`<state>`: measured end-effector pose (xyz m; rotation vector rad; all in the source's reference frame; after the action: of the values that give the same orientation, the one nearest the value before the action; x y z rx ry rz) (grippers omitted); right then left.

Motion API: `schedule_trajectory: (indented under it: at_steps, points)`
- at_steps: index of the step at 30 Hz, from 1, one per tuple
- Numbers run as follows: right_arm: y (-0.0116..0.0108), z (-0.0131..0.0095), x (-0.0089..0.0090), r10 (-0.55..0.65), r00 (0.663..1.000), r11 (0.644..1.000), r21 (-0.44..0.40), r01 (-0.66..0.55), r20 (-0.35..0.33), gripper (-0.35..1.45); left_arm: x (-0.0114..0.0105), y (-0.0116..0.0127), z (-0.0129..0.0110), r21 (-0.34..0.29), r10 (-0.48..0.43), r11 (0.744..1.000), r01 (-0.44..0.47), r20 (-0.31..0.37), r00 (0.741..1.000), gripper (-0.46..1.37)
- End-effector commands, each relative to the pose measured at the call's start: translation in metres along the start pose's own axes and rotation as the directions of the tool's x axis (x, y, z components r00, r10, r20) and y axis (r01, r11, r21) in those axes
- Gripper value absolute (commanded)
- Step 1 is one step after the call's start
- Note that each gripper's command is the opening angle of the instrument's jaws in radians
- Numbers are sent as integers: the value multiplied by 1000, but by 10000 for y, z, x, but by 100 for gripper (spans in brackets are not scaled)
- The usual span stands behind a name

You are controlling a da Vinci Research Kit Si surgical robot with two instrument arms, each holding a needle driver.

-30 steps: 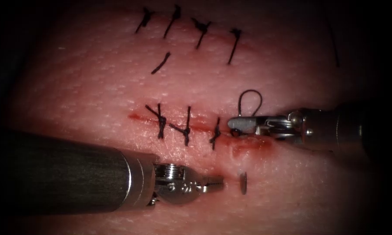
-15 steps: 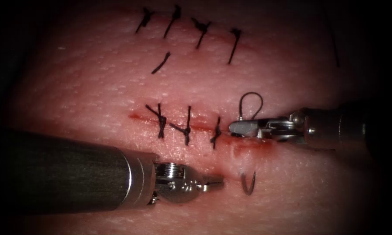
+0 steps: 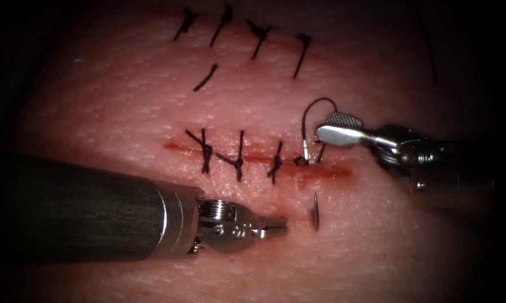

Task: Wound Closure
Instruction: With the left grasper, pull the needle through the skin

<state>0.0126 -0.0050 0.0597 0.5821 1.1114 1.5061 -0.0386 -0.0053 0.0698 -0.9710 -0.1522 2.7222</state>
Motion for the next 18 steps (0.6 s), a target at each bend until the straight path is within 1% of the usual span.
schedule_trajectory:
  at_steps: [1,3,5,7,9,11,13,15,16,17,18]
  points:
    - [0,-7,1,-22,1000,999,24,22,21,123,1,-1,0,0,-3,1000,3,-10,1000,-24]
    - [0,-16,3,-40,999,999,33,39,33,121,3,-3,-1,10,-3,1000,3,-31,1000,-24]
    - [0,-24,1,-58,998,998,38,56,39,120,4,-4,-2,2,-8,1000,8,-55,998,-25]
    - [-1,-31,-1,-71,996,997,44,69,46,120,6,-5,-3,-5,-11,1000,11,-69,998,-7]
    - [-1,-37,-5,-84,995,995,50,82,51,120,8,-7,-3,-4,-11,1000,10,-92,996,4]
    - [-2,-40,-7,-91,994,995,54,88,55,121,11,-8,-4,-4,-16,1000,16,-118,993,4]
    - [-2,-45,-10,-99,993,994,61,95,61,121,15,-10,-5,-6,-25,1000,24,-162,986,20]
    - [-2,-48,-12,-100,993,993,63,96,63,121,17,-10,-5,-2,-29,1000,29,-186,982,30]
    - [-2,-49,-12,-100,993,993,64,96,64,121,19,-10,-5,0,-31,1000,31,-195,980,43]
    - [-2,-50,-12,-100,993,993,64,96,64,121,21,-9,-4,-3,-32,999,32,-200,979,51]
    - [-2,-50,-12,-100,993,993,65,96,65,121,23,-8,-4,-7,-33,999,33,-205,978,54]
